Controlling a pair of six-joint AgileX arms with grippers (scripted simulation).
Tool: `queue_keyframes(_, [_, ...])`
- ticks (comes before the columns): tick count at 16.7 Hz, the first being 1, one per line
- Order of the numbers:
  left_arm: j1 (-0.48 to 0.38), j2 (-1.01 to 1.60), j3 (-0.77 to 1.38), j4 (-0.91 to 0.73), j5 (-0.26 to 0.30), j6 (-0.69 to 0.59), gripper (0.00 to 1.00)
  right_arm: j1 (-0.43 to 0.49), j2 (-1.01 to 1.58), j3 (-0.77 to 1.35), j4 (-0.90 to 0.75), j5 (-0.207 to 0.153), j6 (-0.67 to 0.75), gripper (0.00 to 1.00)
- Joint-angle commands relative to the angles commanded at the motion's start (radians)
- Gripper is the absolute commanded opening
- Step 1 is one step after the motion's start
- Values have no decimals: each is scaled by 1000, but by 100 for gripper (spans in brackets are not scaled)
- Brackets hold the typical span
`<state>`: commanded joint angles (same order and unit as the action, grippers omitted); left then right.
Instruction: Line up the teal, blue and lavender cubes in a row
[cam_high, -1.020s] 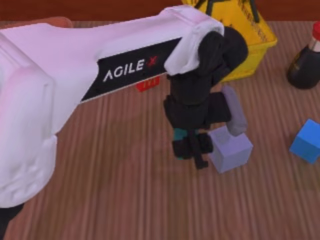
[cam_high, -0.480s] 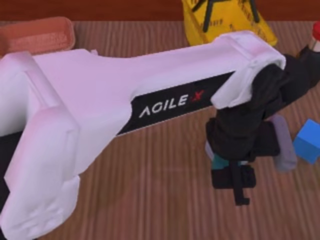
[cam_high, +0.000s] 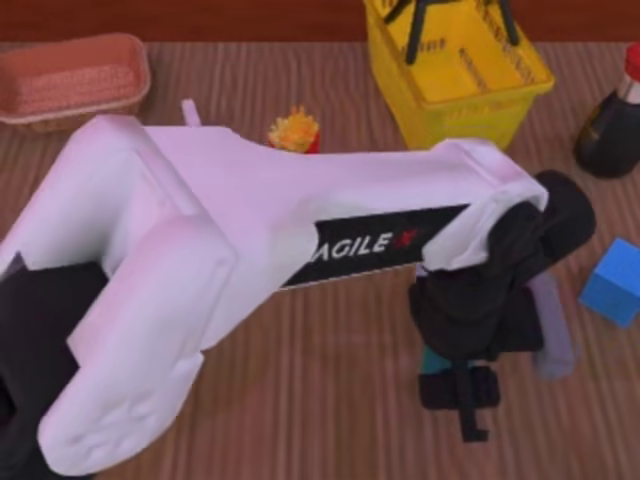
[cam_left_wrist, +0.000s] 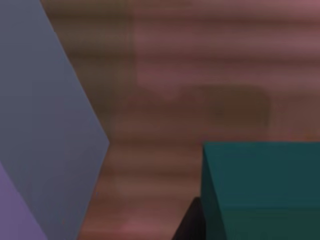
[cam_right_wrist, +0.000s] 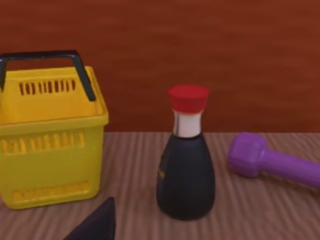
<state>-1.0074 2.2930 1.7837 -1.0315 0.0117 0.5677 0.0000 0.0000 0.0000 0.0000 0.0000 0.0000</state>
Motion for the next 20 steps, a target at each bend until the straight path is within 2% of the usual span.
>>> queue_keyframes(5, [-1,9,-16,20,-1,1,0,0,0,0,0,0,0,100])
queue_keyframes(18, [-1,9,-16,20,-1,1,98,0,0,0,0,0,0,100])
queue_keyframes(20, [-1,9,-16,20,-1,1,100,0,0,0,0,0,0,100])
